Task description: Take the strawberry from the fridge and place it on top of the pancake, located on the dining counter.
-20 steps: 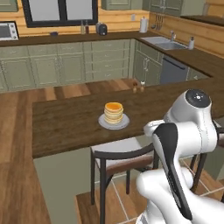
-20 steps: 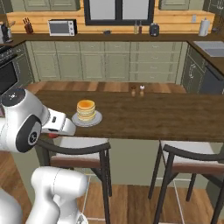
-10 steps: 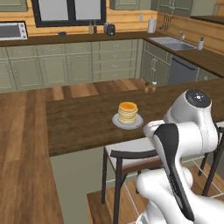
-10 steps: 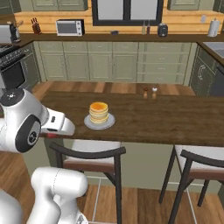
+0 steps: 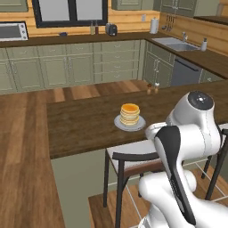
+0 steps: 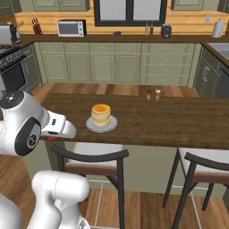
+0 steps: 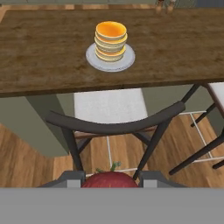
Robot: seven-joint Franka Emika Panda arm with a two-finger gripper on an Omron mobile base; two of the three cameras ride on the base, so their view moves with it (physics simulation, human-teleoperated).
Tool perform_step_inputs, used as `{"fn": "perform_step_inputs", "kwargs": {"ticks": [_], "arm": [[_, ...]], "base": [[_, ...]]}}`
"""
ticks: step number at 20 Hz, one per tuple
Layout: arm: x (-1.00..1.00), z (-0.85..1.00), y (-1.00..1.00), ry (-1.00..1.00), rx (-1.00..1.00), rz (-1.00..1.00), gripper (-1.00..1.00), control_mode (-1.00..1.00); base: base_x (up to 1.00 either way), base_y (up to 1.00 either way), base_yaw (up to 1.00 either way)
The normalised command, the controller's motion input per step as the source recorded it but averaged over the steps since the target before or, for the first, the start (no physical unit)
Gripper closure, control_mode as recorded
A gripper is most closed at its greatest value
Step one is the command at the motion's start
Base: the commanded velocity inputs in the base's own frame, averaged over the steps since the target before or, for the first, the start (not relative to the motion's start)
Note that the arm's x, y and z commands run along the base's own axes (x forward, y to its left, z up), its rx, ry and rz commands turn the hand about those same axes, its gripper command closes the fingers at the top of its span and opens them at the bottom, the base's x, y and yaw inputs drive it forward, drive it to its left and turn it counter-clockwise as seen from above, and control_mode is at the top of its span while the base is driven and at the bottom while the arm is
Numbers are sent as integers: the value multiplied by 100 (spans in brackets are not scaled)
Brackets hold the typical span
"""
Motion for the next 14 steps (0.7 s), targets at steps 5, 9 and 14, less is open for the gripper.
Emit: {"fn": "perform_step_inputs", "kwargs": {"ticks": [5, 9, 14], "arm": [[0, 0, 0, 0, 0, 0, 100, 100], [66, 27, 0, 0, 0, 0, 100, -100], [100, 32, 5, 0, 0, 1, 100, -100]], "base": [[5, 0, 0], [9, 0, 0], [0, 0, 0]]}}
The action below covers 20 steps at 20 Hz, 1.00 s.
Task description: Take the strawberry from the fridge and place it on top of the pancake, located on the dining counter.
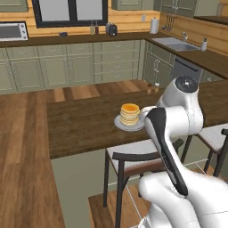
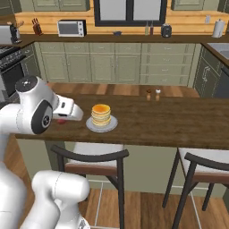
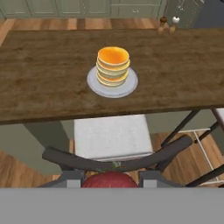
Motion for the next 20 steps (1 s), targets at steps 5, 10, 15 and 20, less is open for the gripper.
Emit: {"fn": "perform_step_inputs", "kwargs": {"ticks": [5, 10, 15, 20], "arm": [[100, -2, 0, 19, 2, 0, 100, -100], [100, -9, -17, 24, 14, 0, 100, -100], [100, -7, 0, 15, 2, 0, 100, -100], [100, -36, -2, 6, 0, 4, 100, -100]], "base": [[0, 0, 0], [0, 0, 0], [0, 0, 0], [0, 0, 0]]}}
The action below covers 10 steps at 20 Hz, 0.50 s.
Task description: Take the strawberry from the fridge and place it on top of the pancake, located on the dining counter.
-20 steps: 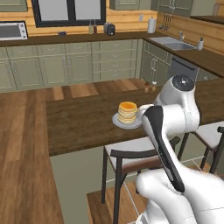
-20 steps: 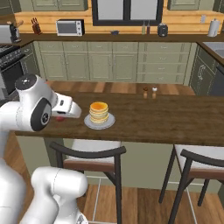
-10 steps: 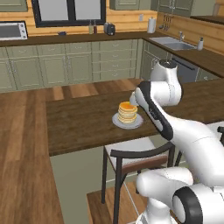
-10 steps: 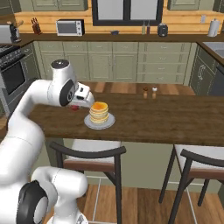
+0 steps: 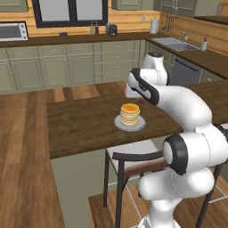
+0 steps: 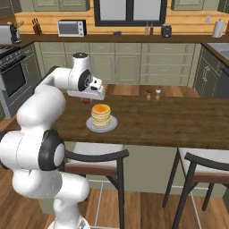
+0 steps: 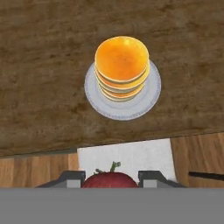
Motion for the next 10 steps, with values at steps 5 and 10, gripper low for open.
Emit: {"fn": "perform_step_inputs", "kwargs": {"ticks": [5, 10], "arm": [[100, -79, -8, 0, 0, 1, 100, -100], [99, -55, -5, -4, 0, 3, 100, -100]], "base": [[0, 0, 0], [0, 0, 0]]}}
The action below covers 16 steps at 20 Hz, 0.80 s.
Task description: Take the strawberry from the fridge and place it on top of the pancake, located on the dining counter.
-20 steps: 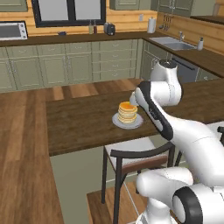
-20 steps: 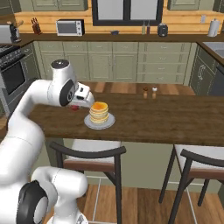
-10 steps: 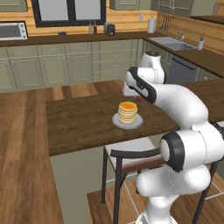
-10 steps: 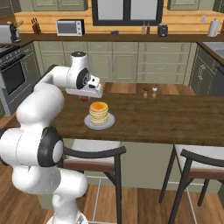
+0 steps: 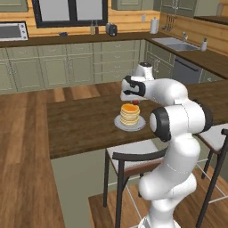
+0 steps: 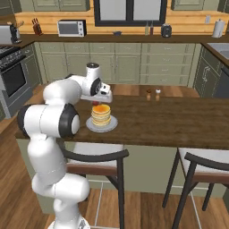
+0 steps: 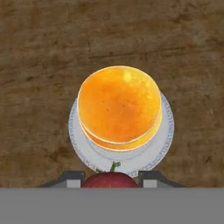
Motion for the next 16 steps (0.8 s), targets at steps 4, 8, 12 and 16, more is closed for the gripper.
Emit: {"fn": "perform_step_inputs", "kwargs": {"ticks": [4, 8, 12, 16], "arm": [[71, -11, -1, 1, -1, 0, 100, -100], [50, -11, 0, 6, -5, 0, 100, -100], [-2, -30, 0, 18, -4, -1, 100, -100], [2, -47, 0, 10, -7, 0, 100, -100]], "base": [[0, 0, 0], [0, 0, 0], [0, 0, 0], [0, 0, 0]]}}
